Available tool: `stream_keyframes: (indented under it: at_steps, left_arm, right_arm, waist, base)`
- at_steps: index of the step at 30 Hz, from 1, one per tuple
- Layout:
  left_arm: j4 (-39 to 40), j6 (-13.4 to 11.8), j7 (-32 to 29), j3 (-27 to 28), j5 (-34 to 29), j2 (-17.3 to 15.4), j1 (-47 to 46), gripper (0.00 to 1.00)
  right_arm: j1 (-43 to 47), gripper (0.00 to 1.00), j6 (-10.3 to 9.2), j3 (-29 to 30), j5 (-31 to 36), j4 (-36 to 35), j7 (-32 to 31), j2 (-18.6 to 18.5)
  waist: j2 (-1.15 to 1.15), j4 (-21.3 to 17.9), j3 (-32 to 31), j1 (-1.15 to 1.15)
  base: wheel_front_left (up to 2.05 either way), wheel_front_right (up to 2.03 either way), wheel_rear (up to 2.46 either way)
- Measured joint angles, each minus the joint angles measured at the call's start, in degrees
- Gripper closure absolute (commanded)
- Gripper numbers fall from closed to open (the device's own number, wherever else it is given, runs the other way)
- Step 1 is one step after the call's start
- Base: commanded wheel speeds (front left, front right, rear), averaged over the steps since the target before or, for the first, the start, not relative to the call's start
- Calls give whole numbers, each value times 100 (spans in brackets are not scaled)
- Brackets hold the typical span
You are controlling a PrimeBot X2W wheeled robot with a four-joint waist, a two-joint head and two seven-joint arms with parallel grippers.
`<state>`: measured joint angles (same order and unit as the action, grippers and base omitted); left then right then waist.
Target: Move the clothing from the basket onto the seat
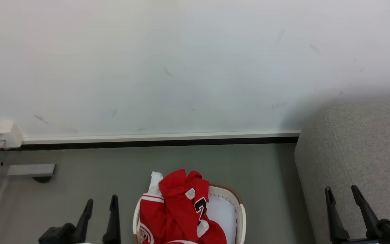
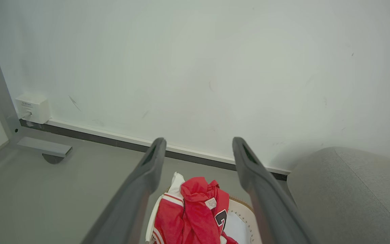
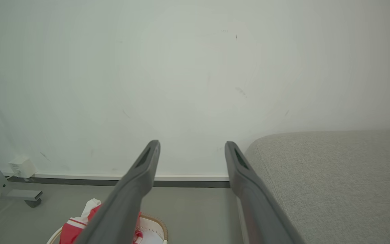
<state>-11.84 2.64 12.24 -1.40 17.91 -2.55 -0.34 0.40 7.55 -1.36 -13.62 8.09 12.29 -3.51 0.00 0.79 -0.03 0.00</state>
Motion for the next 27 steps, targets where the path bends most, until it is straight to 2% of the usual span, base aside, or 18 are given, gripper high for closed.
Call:
stream_keyframes:
  at_steps: [27]
  left_arm:
    - [-41,-19,288,-12,-1034,-10,92,0]
  right_arm:
    - [109,0,0,101,935,30,277,43]
  waist:
    - [0,3,17,0]
  base:
    - [0,0,0]
